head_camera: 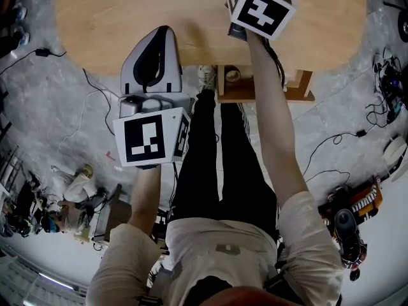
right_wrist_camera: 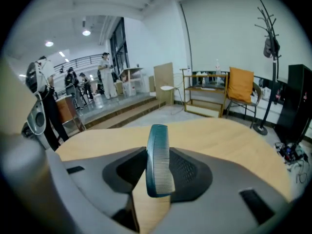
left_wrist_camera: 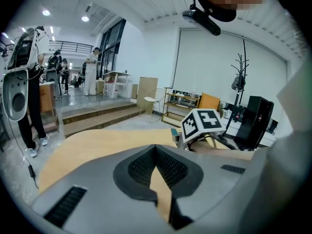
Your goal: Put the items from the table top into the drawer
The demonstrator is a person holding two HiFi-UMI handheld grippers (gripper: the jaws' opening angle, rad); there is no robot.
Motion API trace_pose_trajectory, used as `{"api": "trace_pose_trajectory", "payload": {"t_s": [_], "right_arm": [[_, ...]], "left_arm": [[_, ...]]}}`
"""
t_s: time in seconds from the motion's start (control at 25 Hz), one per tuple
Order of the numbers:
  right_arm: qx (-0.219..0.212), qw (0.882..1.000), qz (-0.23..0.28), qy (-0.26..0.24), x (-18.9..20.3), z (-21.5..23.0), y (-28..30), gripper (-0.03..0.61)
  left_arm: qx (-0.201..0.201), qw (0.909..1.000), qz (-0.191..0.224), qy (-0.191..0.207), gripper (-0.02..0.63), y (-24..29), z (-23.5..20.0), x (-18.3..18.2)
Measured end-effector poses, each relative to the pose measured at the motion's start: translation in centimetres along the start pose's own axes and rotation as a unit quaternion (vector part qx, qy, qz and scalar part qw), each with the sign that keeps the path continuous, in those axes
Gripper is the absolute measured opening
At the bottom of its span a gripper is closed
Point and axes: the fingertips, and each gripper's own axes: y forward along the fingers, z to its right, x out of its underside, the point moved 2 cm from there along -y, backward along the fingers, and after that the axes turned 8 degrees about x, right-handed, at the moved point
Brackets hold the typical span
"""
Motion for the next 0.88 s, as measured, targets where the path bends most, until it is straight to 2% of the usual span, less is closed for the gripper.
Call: {"api": "trace_pose_trajectory", "payload": {"t_s": [0.16, 0.36, 0.56, 0.88], "right_arm": [[-0.044, 0.993, 0.106, -0.017, -3.7, -0.3, -7.9, 0.155], [-0.061, 0.982, 0.171, -0.043, -3.8, 0.5, -17.2, 0.155], [-0.056, 0.979, 0.183, -0.064, -2.5, 1.8, -21.7, 0.153], [-0.059, 0.982, 0.174, -0.056, -1.1, 2.6, -22.7, 0.152]], "left_arm": [[0.005, 0.9999, 0.011, 0.0, 0.008, 0.0, 1.1, -0.7], [0.019, 0.9994, 0.03, 0.003, 0.008, -0.2, 2.9, -1.6], [0.03, 0.9989, 0.035, 0.009, 0.008, -0.8, 4.5, -1.7], [0.035, 0.9986, 0.036, 0.014, 0.008, -0.9, 6.2, -1.6]]}}
